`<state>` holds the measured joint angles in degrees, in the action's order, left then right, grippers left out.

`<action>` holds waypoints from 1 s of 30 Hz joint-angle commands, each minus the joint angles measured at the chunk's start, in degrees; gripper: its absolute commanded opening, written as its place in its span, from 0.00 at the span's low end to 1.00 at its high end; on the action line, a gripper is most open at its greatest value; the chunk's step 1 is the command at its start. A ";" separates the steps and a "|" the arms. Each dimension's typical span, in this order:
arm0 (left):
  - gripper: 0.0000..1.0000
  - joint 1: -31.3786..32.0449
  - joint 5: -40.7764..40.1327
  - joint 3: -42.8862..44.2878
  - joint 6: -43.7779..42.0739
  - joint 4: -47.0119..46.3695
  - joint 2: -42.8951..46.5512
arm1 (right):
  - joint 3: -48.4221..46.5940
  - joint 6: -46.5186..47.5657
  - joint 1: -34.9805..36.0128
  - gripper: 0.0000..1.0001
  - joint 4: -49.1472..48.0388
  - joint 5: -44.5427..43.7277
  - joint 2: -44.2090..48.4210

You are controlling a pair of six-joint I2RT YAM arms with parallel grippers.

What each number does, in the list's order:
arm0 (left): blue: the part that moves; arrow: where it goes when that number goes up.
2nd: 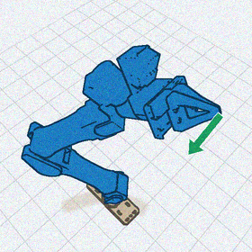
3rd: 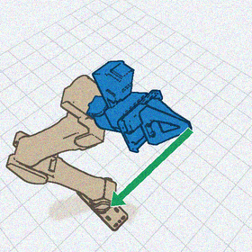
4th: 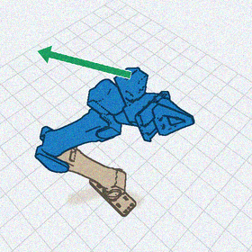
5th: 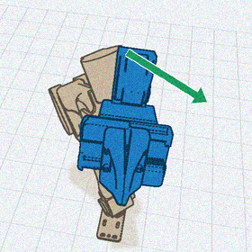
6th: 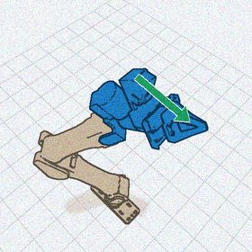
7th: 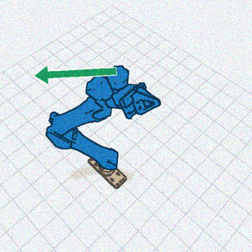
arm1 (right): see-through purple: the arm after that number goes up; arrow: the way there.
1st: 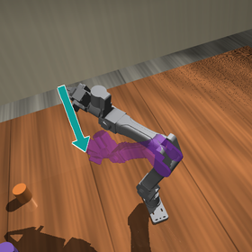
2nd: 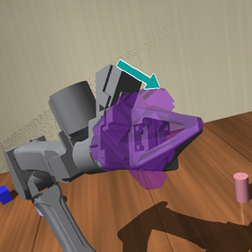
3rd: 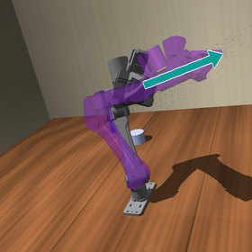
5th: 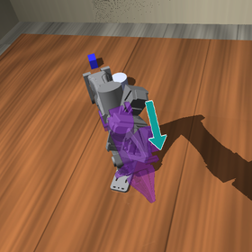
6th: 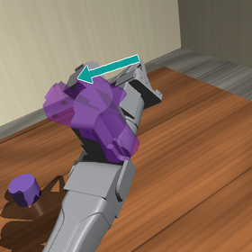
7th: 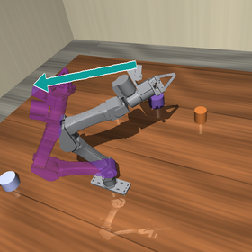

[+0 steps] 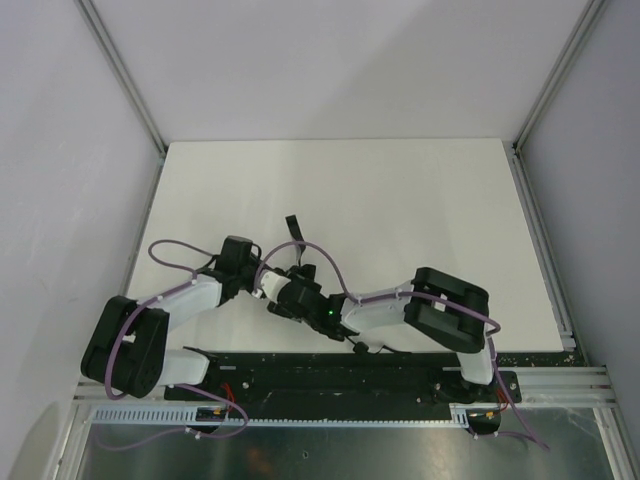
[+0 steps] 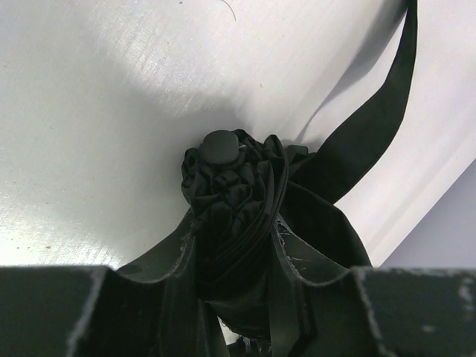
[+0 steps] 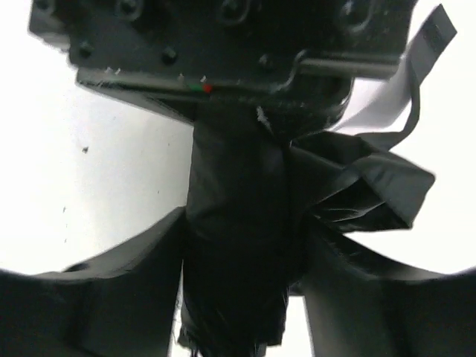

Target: Put away the umbrella

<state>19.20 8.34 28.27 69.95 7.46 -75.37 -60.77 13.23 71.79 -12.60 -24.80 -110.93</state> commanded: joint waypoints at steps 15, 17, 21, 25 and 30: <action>0.89 -2.58 -1.47 1.68 -11.79 9.21 9.36 | 5.91 -16.97 -10.61 0.00 0.91 36.71 -5.73; 0.97 -3.91 0.41 0.92 -12.32 8.46 11.63 | 7.11 -19.11 -12.48 0.00 -1.48 41.93 -6.10; 0.99 -5.11 4.47 -1.36 -11.65 5.84 15.00 | 8.09 -23.06 -15.64 0.00 -5.98 50.98 -8.00; 0.99 -5.18 7.54 -3.20 -8.24 3.36 14.37 | 8.16 -26.52 -18.15 0.00 -10.36 56.80 -10.26; 0.99 -5.06 6.91 -4.40 -4.52 2.70 10.47 | 8.14 -30.97 -21.14 0.00 -15.23 62.20 -12.72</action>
<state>14.33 13.76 24.84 62.06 12.32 -62.59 -56.38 -13.39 51.55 -35.57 29.06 -117.23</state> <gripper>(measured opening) 0.993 0.342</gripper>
